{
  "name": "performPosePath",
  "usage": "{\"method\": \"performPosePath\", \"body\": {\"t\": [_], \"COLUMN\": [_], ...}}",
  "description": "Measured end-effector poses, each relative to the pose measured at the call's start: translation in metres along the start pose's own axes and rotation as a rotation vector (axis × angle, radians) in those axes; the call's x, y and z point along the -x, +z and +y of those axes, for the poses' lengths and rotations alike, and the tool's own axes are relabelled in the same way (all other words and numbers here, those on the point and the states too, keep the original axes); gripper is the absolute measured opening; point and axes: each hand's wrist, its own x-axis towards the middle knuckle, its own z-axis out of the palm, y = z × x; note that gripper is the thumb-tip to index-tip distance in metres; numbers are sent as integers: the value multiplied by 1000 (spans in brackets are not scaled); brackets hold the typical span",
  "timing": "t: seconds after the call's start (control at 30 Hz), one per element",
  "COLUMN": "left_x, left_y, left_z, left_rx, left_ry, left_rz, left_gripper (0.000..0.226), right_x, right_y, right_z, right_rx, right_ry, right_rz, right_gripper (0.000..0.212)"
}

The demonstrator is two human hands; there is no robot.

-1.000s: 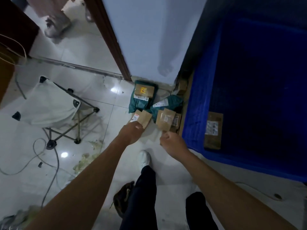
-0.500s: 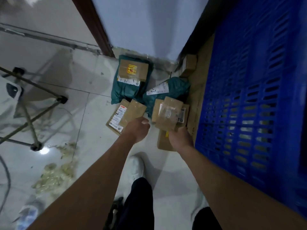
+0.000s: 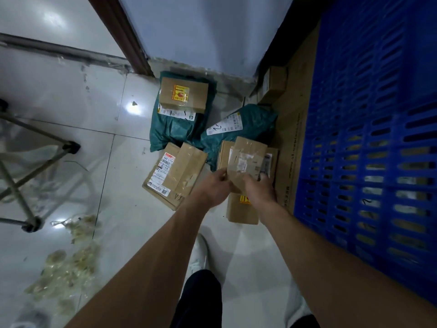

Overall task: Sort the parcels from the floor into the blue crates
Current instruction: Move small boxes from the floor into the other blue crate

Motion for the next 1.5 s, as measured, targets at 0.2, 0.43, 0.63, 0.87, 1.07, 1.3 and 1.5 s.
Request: {"method": "performPosePath", "body": {"t": [0.2, 0.43, 0.63, 0.87, 1.07, 1.3, 1.5], "left_x": [49, 144, 255, 372, 443, 484, 492], "left_y": [-5, -19, -23, -6, 67, 174, 240], "left_z": [19, 53, 110, 171, 220, 259, 296], "left_rx": [112, 132, 230, 306, 389, 508, 441], "left_ry": [25, 30, 42, 76, 166, 220, 247], "left_rz": [69, 157, 274, 455, 516, 459, 384], "left_gripper": [38, 35, 33, 25, 19, 18, 18], "right_x": [51, 147, 246, 341, 383, 410, 408], "right_y": [-24, -81, -136, -216, -316, -447, -527], "right_z": [-17, -51, -78, -93, -74, -31, 1], "right_rx": [-46, -53, -60, -40, -79, -92, -162], "right_ry": [8, -58, -165, -304, -403, -547, -544], "right_rz": [-42, -117, -221, -336, -353, -346, -310], "right_gripper": [64, 37, 47, 63, 64, 49, 54]}}
